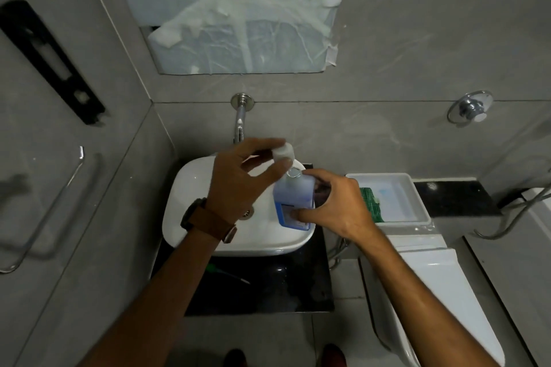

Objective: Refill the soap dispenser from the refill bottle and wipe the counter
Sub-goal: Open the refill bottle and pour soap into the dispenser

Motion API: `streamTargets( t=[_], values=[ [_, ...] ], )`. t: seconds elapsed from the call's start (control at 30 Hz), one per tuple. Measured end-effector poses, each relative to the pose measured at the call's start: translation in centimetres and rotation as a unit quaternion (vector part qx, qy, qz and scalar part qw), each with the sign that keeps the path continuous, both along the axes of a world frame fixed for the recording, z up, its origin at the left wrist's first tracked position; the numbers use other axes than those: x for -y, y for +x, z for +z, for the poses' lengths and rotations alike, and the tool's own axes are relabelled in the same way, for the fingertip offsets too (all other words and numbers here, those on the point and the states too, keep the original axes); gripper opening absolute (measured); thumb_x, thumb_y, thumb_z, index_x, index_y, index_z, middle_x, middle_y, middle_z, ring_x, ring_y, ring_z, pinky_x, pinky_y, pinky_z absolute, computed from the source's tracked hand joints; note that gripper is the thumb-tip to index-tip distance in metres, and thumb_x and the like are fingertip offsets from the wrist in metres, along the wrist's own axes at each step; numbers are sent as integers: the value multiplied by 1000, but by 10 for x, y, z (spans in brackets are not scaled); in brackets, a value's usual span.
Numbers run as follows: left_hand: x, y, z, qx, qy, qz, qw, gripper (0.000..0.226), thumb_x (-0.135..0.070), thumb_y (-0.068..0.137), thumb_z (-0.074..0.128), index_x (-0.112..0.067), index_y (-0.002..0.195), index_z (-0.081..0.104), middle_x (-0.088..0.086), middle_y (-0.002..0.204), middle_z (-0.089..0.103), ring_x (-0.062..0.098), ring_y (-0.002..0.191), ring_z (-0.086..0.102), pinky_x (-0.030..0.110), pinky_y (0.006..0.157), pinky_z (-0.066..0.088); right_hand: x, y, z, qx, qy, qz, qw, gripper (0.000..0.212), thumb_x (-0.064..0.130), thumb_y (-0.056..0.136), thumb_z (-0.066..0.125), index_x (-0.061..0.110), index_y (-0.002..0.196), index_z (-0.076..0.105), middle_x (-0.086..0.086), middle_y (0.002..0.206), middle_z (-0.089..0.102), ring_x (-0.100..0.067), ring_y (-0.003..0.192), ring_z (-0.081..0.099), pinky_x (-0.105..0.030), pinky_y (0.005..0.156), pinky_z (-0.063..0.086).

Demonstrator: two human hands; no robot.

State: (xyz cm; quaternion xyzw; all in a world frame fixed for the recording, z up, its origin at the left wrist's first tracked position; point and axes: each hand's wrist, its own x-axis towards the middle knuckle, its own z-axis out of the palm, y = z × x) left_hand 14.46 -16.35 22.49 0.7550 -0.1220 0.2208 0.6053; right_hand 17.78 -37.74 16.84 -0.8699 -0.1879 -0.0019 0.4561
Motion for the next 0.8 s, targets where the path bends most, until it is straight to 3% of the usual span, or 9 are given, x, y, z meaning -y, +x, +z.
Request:
streamTargets(
  t=[0.1,0.2,0.33,0.47,0.6,0.7,0.8],
  values=[
    [-16,-4,2,2,-54,30,998,30,-23,81,81,-24,110,73,-9,106,77,14,99,73,22,84,58,1,0,0,-1,-4,-2,1000,79,39,50,93,37,124,66,35,95,68,11,95,65,-2,73,51],
    [-30,-14,-14,-17,-44,65,997,30,-29,79,81,-25,108,73,-9,105,76,15,99,73,21,80,58,2,0,-3,-5,-6,-5,1000,78,42,51,94,35,124,67,26,99,72,5,94,68,-13,77,59],
    [-39,-39,-63,-76,1,104,992,35,-35,75,83,-23,106,74,-12,100,75,14,94,72,17,79,57,4,-5,-12,-10,-5,-11,1000,79,39,52,96,30,125,67,15,104,75,-3,93,71,-19,80,62],
    [-35,-73,-135,-138,102,112,979,32,-39,75,85,-23,100,75,-13,95,73,9,83,71,20,71,58,8,-10,-24,-26,4,-21,999,78,33,52,99,31,124,68,14,105,73,-1,93,71,-14,80,59],
    [-27,-104,-216,-272,120,133,946,21,-20,73,88,-24,88,76,-12,84,74,2,78,70,30,75,58,14,-22,-36,-40,-3,-21,999,79,32,54,100,28,126,68,10,109,74,-6,96,72,-16,82,60],
    [-25,-108,-259,-373,125,164,905,27,-16,73,87,-12,99,78,3,94,77,18,89,73,38,86,58,20,-34,-48,-48,-4,-34,998,76,27,54,101,28,123,69,16,104,74,-2,94,71,-10,80,56],
    [-24,-97,-278,-427,146,195,871,36,-17,77,84,-8,110,75,11,109,75,27,105,69,29,95,49,25,-46,-58,-53,4,-51,997,75,25,54,101,38,119,66,27,102,71,6,95,69,-7,79,54]
  ],
)
